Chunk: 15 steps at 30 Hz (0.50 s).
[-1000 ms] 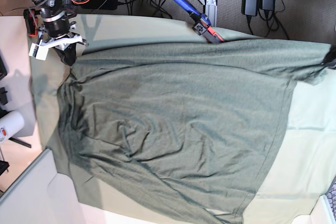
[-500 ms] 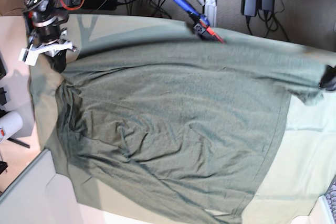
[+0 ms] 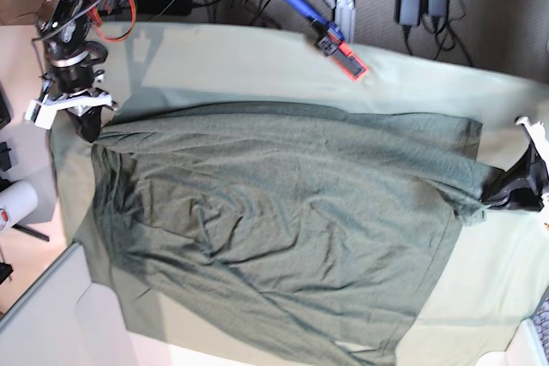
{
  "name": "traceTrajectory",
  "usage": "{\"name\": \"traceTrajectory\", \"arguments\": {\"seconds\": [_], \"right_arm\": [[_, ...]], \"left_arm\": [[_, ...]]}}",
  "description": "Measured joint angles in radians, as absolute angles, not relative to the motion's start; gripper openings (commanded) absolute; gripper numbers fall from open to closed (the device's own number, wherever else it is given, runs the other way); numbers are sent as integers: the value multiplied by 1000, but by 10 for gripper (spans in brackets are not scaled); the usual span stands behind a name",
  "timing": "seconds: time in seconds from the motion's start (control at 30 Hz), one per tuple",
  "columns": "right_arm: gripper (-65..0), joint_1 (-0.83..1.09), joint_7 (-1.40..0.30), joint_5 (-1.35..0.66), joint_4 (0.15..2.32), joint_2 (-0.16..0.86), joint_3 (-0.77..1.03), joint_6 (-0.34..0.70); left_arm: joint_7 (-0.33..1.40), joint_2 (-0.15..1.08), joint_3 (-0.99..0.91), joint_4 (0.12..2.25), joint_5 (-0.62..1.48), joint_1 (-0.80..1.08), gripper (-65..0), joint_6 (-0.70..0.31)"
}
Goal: Fold the T-shirt properly
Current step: 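Drag the held shoulder corners outward to stretch the shirt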
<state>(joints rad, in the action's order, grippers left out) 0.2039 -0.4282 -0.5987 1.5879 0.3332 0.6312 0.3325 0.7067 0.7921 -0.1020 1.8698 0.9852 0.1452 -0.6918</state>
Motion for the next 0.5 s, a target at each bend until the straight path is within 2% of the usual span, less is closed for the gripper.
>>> {"name": "traceTrajectory", "arguments": {"seconds": [0.2, 0.5], "right_arm": [[-650, 104, -428, -597, 1483, 332, 632, 333], [-650, -35, -424, -565, 1347, 332, 633, 332]], "left_arm": [[702, 772, 33, 1684, 984, -44, -650, -690], [686, 659, 152, 1451, 942, -195, -650, -688]]}}
